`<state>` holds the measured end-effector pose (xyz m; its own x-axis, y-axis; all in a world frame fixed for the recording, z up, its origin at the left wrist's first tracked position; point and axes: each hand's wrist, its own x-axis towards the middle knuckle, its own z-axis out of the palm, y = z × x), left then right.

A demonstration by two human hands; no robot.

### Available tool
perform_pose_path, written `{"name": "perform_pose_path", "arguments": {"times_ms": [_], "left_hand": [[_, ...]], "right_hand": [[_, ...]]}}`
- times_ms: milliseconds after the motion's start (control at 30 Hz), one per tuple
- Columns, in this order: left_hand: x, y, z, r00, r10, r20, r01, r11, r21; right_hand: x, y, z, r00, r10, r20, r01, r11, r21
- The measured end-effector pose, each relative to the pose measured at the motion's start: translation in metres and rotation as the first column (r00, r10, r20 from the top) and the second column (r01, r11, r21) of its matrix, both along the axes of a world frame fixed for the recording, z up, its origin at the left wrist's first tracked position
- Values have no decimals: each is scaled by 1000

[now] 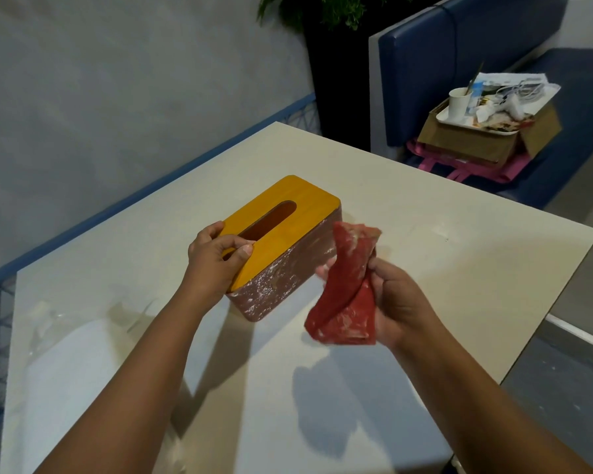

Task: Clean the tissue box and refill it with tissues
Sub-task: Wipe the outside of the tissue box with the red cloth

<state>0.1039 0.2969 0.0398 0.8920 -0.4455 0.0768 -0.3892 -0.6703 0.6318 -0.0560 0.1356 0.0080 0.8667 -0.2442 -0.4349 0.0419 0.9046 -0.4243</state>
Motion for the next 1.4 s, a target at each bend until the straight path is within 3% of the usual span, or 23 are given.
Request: {"name": "perform_pose_path", "arguments": {"times_ms": [133, 467, 633, 733, 867, 967, 1100, 1200, 1400], "left_hand": [[0, 0, 0, 1000, 4, 2, -4, 1000, 2], [1, 0, -1, 1000, -4, 7, 4, 1000, 6], [0, 0, 1, 1000, 1, 7, -1, 1000, 11], [-2, 0, 2, 1000, 4, -3, -4, 1000, 7], [-2, 0, 3, 1000, 3, -5, -3, 1000, 13], [-2, 0, 3, 1000, -4, -6, 4, 1000, 16], [-2, 0, 3, 1000, -8, -15, 8, 1000, 6], [-1, 1, 3, 1000, -7, -13, 7, 1000, -1], [-2, -1, 3, 1000, -11, -9, 11, 1000, 26]], "right_hand": [[-6, 5, 1, 977, 130, -168, -126, 991, 38], [-11, -8, 9, 981, 77, -179, -63, 995, 82], [-12, 4, 2, 980, 111, -163, -110, 994, 16], [-12, 3, -2, 980, -31, -195, 2, 989, -149], [-4, 2, 11, 934, -249, -255, 74, 835, -545], [21, 1, 5, 863, -401, -306, 60, 684, -727], [49, 11, -11, 880, -355, -316, -63, 572, -818], [55, 16, -16, 912, -337, -235, -46, 483, -874], [50, 31, -16, 908, -326, -265, -105, 435, -895]]}}
